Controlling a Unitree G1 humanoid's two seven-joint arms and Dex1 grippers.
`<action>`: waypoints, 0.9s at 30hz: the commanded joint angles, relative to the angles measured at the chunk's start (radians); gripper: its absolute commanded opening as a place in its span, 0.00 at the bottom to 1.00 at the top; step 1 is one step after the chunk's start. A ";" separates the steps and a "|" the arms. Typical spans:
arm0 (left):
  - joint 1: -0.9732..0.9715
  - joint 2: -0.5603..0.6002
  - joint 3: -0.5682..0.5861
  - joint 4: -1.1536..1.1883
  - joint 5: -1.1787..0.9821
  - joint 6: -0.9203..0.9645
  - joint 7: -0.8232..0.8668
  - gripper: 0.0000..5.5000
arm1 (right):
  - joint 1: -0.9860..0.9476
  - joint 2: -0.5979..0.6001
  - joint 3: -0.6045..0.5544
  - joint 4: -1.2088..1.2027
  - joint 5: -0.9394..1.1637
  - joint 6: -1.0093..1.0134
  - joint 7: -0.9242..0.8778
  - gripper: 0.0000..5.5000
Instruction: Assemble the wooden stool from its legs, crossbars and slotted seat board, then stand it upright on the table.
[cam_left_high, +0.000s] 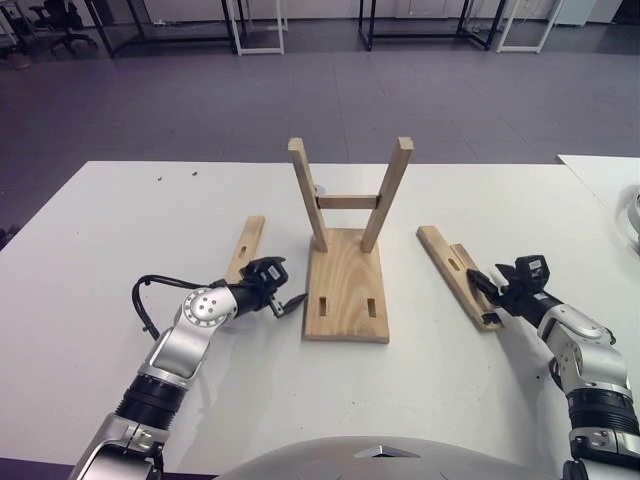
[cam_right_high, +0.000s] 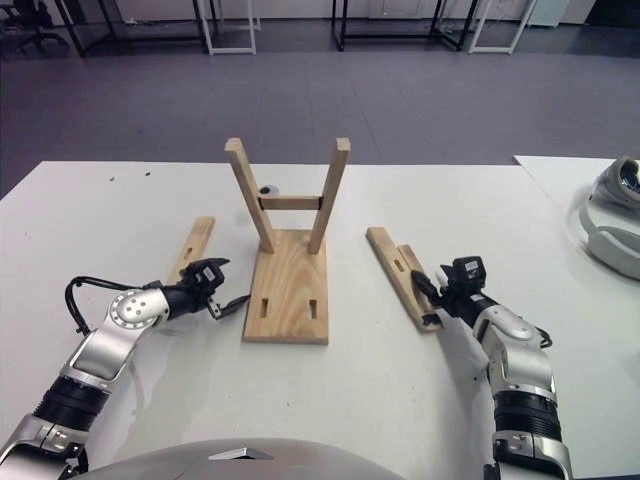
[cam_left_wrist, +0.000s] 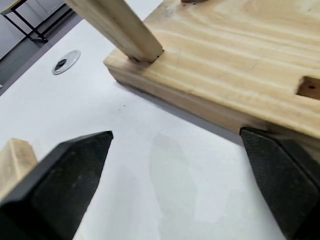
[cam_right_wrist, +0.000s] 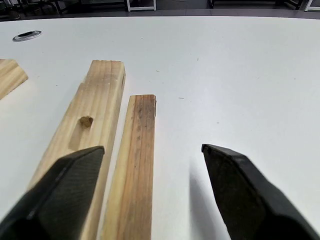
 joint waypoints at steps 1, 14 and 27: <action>0.015 0.003 -0.010 -0.039 -0.006 0.030 -0.014 0.86 | -0.012 -0.005 -0.009 0.034 0.008 -0.012 0.001 0.66; 0.006 -0.018 0.177 -0.135 -0.126 0.083 0.040 0.86 | 0.042 0.012 0.081 0.040 -0.066 -0.037 -0.034 0.46; -0.464 -0.314 0.580 -0.412 -1.006 0.554 0.471 0.86 | -0.176 -0.009 -0.004 -0.255 -0.072 -0.182 -0.251 0.24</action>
